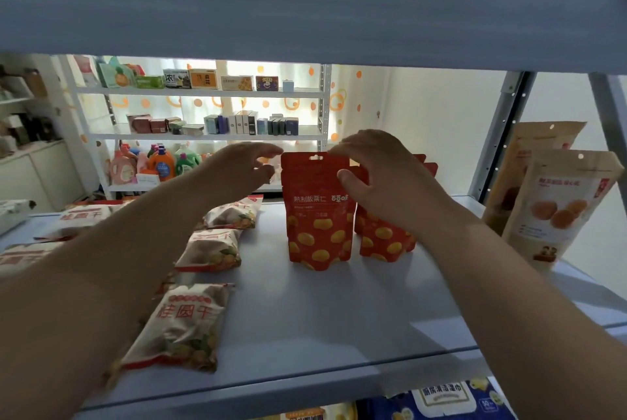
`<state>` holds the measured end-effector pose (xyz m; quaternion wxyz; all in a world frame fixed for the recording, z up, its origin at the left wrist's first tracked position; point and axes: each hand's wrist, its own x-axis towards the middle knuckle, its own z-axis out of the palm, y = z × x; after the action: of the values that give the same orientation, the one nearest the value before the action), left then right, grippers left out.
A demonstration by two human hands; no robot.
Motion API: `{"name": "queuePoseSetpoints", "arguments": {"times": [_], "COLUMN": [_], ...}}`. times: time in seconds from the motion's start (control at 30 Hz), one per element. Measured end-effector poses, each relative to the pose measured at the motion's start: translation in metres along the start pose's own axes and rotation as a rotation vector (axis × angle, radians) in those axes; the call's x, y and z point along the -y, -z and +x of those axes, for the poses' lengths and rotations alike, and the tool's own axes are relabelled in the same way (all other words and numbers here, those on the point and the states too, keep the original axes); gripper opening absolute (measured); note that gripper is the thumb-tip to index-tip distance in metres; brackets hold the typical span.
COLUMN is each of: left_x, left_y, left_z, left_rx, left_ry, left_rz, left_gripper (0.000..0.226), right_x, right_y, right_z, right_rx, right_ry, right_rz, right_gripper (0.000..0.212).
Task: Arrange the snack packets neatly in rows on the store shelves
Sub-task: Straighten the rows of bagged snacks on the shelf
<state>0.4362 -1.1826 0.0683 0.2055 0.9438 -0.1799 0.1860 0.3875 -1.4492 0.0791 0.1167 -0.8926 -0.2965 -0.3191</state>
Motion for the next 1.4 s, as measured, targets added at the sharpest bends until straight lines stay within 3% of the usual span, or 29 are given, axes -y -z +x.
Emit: {"name": "queuePoseSetpoints", "arguments": {"times": [0.13,0.27,0.43,0.67,0.83,0.97,1.03,1.2,1.4], "left_x": [0.019,0.020,0.008,0.010,0.027,0.054,0.064,0.074,0.065], "left_y": [0.018,0.028,0.007,-0.007,0.018,0.014,0.004,-0.013,-0.009], "left_z": [-0.068,-0.144,-0.193,-0.204,-0.174,-0.147,-0.143,-0.149,-0.145], "left_rx": [0.105,0.194,0.271,0.260,0.238,0.471,0.577,0.601,0.628], "left_ry": [0.098,0.173,0.216,0.159,0.027,-0.008,-0.003,-0.048,-0.030], "left_rz": [0.115,0.263,0.237,0.217,0.294,0.384,0.405,0.393,0.335], "left_gripper": [0.045,0.047,0.060,0.066,0.065,0.075,0.079,0.082,0.080], "right_x": [0.045,0.092,0.131,0.148,0.131,0.122,0.116,0.109,0.119], "right_y": [-0.016,-0.051,-0.088,-0.155,-0.201,-0.228,-0.235,-0.243,-0.213], "right_z": [-0.023,-0.033,-0.012,0.082,0.104,0.096,0.093,0.095,0.092], "right_rx": [-0.124,0.035,0.144,0.440,0.645,0.735,0.742,0.761,0.656], "right_ry": [0.058,0.053,0.001,-0.215,-0.315,-0.326,-0.336,-0.380,-0.375], "right_rz": [0.178,0.325,0.422,0.322,0.206,0.212,0.205,0.251,0.346], "right_gripper": [0.032,0.034,0.040,0.053,0.042,0.057,0.062,0.065,0.052]}}
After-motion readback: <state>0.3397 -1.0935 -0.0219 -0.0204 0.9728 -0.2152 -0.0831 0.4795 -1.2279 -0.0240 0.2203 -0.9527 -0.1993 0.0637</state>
